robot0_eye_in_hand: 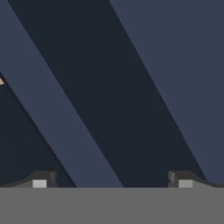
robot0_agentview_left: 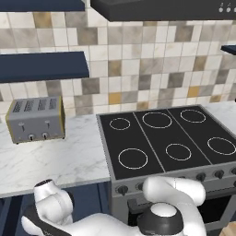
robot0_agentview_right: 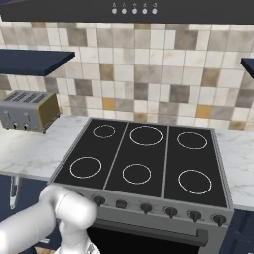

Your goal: Take the tongs from the drawer on the left and place them on the dining counter next to the tray containing the kebab skewer.

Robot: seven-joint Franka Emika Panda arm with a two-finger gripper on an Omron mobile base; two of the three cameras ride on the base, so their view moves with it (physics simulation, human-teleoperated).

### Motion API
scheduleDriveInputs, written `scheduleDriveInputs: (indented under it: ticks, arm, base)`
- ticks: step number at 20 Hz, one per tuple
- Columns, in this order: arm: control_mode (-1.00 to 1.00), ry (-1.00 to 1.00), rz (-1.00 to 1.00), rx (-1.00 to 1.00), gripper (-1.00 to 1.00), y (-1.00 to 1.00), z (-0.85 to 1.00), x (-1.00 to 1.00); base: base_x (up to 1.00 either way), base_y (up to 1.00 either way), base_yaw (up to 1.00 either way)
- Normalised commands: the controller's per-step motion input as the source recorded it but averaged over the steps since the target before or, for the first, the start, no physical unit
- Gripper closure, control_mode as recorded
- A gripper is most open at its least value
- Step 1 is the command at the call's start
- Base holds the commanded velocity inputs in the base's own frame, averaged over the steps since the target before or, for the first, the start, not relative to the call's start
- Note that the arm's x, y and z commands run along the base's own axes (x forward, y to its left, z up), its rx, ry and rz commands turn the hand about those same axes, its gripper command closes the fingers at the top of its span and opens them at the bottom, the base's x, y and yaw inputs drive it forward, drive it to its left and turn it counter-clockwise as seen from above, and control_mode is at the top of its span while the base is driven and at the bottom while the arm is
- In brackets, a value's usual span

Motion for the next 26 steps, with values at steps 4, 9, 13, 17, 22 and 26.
scheduleDriveInputs:
  ticks: [4, 9, 13, 17, 22, 26]
  arm:
    - [-1.0, 0.01, -0.01, -0.04, -1.0, 0.0, -0.17, -0.54]
    - [-1.0, 0.0, 0.0, -0.05, -1.0, 0.0, -0.14, -0.12]
    - [-1.0, 0.01, -0.04, -0.01, -1.0, -0.15, 0.16, -0.22]
    - [-1.0, 0.01, -0.14, 0.0, -1.0, -0.21, 0.54, -0.1]
    - [-1.0, 0.0, -0.14, -0.06, -1.0, -0.2, 0.63, 0.0]
    - [-1.0, 0.0, -0.15, -0.09, -1.0, -0.2, 0.56, 0.0]
  base:
    - [0.0, 0.0, 0.0]
    - [0.0, 0.0, 0.0]
    - [0.0, 0.0, 0.0]
    - [0.0, 0.0, 0.0]
    - [0.0, 0.0, 0.0]
    - [0.0, 0.0, 0.0]
